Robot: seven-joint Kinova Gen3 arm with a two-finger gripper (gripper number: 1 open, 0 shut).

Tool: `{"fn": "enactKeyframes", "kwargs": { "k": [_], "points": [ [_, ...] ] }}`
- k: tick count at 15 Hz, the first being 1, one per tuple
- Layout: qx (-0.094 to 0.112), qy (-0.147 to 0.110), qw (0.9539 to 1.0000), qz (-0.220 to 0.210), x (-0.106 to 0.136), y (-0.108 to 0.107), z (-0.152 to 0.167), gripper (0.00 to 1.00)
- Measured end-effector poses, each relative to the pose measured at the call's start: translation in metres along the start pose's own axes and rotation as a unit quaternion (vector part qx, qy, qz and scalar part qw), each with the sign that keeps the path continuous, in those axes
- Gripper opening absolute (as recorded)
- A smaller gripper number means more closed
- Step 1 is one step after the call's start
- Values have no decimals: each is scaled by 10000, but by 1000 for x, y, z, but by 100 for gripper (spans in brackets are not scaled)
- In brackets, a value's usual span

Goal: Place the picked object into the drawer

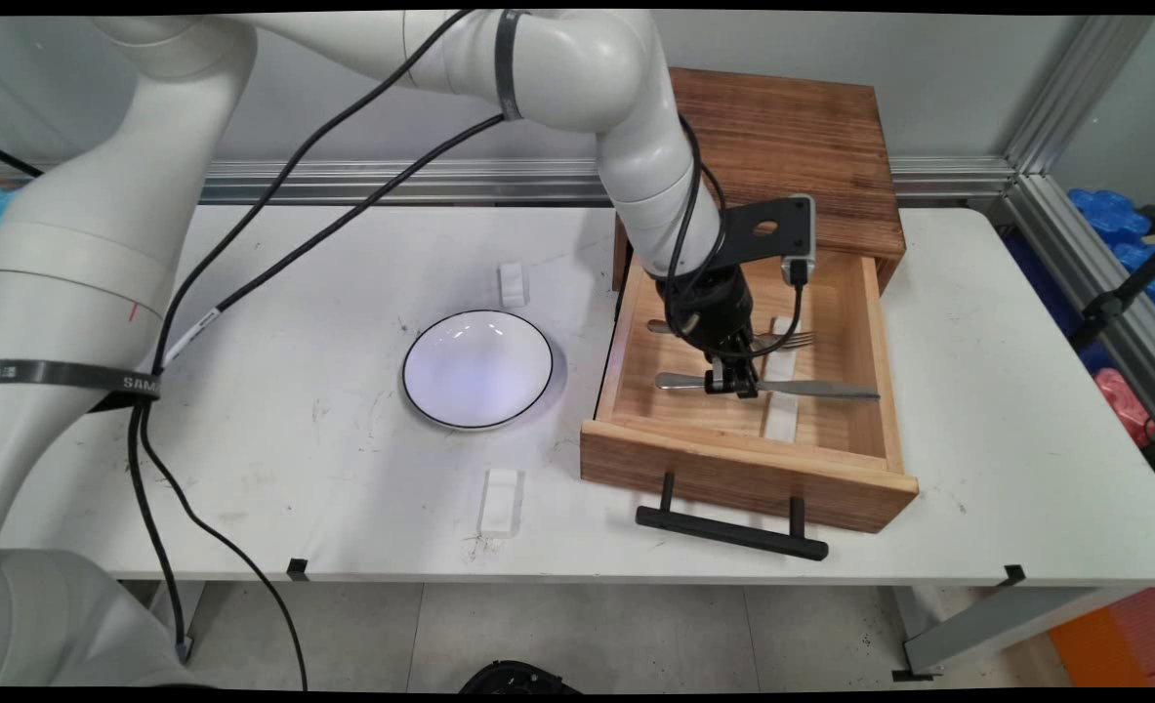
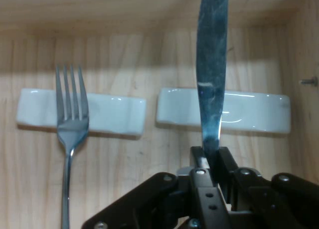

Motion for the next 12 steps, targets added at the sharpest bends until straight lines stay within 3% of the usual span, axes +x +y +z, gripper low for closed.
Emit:
{"fn": "enactKeyframes", "kwargs": {
  "k": [12],
  "points": [
    [-46,-82,9999,-54,-7,3,10,0]
  ]
}}
